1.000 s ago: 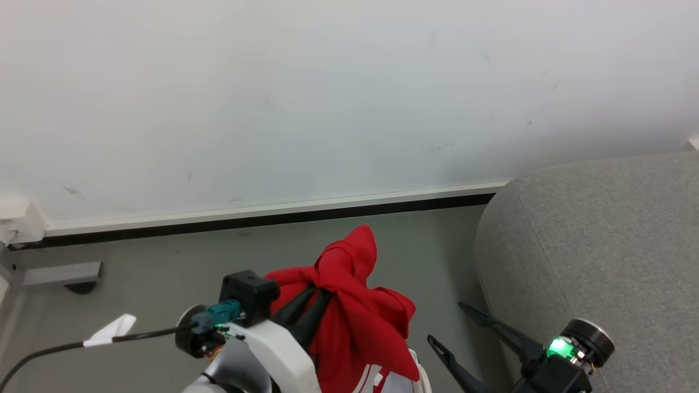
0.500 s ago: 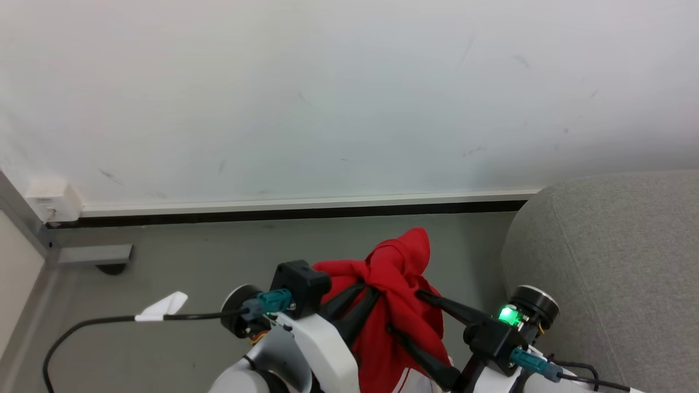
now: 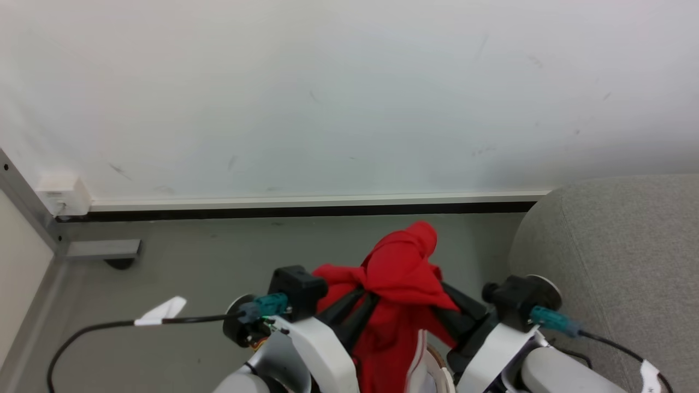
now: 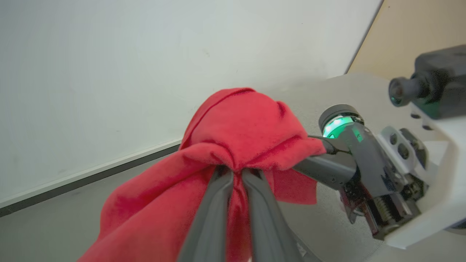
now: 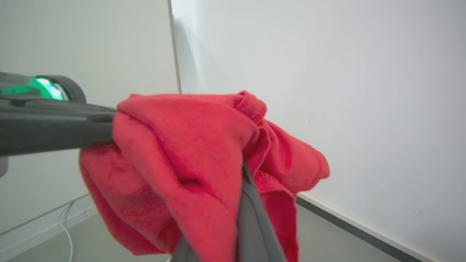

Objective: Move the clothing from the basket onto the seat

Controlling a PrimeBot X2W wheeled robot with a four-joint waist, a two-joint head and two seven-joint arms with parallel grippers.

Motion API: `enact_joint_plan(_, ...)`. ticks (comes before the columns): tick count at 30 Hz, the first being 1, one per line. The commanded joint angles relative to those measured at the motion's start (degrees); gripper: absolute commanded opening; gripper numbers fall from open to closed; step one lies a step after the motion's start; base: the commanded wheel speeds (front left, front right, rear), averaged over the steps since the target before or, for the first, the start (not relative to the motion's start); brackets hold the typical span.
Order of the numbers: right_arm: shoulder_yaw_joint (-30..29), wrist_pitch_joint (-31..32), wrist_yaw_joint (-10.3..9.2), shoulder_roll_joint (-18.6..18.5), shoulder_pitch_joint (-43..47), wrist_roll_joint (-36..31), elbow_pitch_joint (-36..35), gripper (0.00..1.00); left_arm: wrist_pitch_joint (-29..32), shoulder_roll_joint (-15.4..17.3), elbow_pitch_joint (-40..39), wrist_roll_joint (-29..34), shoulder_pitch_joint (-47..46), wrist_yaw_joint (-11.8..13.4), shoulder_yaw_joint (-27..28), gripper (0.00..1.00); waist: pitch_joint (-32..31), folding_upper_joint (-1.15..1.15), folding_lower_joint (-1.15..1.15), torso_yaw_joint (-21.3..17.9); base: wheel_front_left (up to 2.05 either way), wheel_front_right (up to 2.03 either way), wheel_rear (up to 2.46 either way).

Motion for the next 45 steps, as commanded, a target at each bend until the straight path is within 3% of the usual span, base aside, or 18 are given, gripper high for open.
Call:
enact_joint_plan(1, -1.2, -0.2, -0.14, -1.0, 1.1, 1.0, -0.7, 0.00, -0.8, -0.5, 0.6, -1.5, 1.2, 0.4, 0.6, 0.05, 0.1, 0.00, 0.00, -0.2, 0.00, 0.00, 0.00)
enact_joint_plan(2, -2.2, -0.2, -0.14, -1.4, 1.2, 1.7, -0.9, 0.00, -1.1, -0.5, 1.1, -1.6, 1.3, 0.2, 0.5, 0.11, 0.1, 0.00, 0.00, -0.4, 0.00, 0.00, 0.00)
enact_joint_plan(3, -3.1, -0.2, -0.14, -1.9, 1.3, 2.2, -1.3, 0.00, -1.7, -0.4, 1.5, -1.3, 1.3, 0.2, 0.6, 0.31, 0.2, 0.00, 0.00, -0.6, 0.00, 0.00, 0.00)
enact_joint_plan(4, -4.0, -0.2, -0.14, -2.4, 1.5, 2.6, -1.7, 0.00, -2.8, -0.5, 1.8, -0.9, 1.2, 0.5, 0.9, 0.56, 0.2, 0.00, 0.00, -0.8, 0.00, 0.00, 0.00)
enact_joint_plan(5, -4.9, -0.2, -0.14, -2.9, 1.6, 2.8, -2.0, 0.00, -3.3, -0.6, 2.5, -0.6, 1.5, 0.5, 0.7, 1.00, 0.3, 0.00, 0.00, -1.1, 0.00, 0.00, 0.00)
enact_joint_plan(18, -16.4, -0.2, -0.13, -8.8, 2.8, 2.9, -4.6, 0.00, -14.9, -3.4, 11.1, 3.2, 1.5, 0.2, -3.3, 1.00, 1.2, 0.00, 0.00, -7.6, 0.00, 0.00, 0.00)
enact_joint_plan(34, -22.8, -0.2, -0.13, -13.1, 3.1, 2.8, -6.2, 0.00, -19.7, -5.4, 15.2, 3.8, -2.1, 0.0, -6.4, 1.00, 4.6, 0.00, 0.00, -19.7, 0.00, 0.00, 0.00)
enact_joint_plan(39, -25.7, -0.2, -0.13, -13.8, 1.2, 1.7, -6.3, 0.00, -19.4, -5.5, 14.8, 4.2, -4.3, -0.4, -7.2, 1.00, 7.8, 0.00, 0.00, -20.8, 0.00, 0.00, 0.00)
enact_joint_plan(45, -33.5, -0.2, -0.14, -15.0, -4.5, 0.9, -4.7, 0.00, -18.7, -5.2, 14.2, 6.6, -10.6, -1.2, -8.3, 1.00, 16.3, 0.00, 0.00, -19.7, 0.00, 0.00, 0.00)
